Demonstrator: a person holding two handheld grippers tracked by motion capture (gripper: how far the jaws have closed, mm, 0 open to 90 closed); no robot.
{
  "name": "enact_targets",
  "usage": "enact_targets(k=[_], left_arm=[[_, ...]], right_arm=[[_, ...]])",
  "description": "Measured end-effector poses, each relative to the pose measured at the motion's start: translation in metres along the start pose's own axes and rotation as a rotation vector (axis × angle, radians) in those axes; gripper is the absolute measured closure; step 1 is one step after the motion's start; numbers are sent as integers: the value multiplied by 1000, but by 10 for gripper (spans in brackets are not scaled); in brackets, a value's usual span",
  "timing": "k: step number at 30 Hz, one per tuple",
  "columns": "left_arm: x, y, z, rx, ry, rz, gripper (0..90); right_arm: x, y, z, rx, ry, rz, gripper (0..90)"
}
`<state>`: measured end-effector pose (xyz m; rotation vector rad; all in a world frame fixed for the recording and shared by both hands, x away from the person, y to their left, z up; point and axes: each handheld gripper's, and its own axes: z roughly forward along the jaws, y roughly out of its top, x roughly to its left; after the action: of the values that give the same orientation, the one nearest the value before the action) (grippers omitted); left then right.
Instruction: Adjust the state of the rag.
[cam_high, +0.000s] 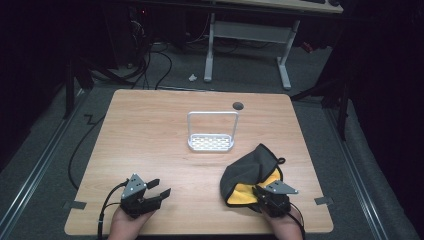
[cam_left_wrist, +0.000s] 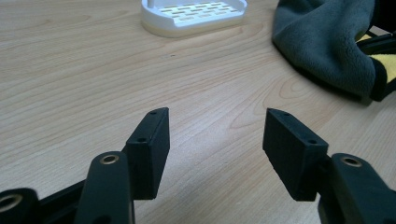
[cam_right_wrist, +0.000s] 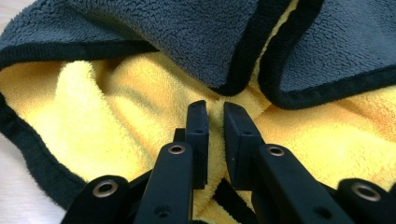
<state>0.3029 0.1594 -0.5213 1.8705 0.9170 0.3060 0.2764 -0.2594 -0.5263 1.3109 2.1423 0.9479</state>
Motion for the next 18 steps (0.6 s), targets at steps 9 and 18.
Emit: enact_targets(k=[9, 18], left_arm=[[-7, 2, 1, -1, -24, 16, 417], [-31, 17, 14, 7, -91, 31, 405]], right_arm=[[46, 6, 4, 9, 124, -127, 814], [51, 13, -3, -35, 173, -128, 769]])
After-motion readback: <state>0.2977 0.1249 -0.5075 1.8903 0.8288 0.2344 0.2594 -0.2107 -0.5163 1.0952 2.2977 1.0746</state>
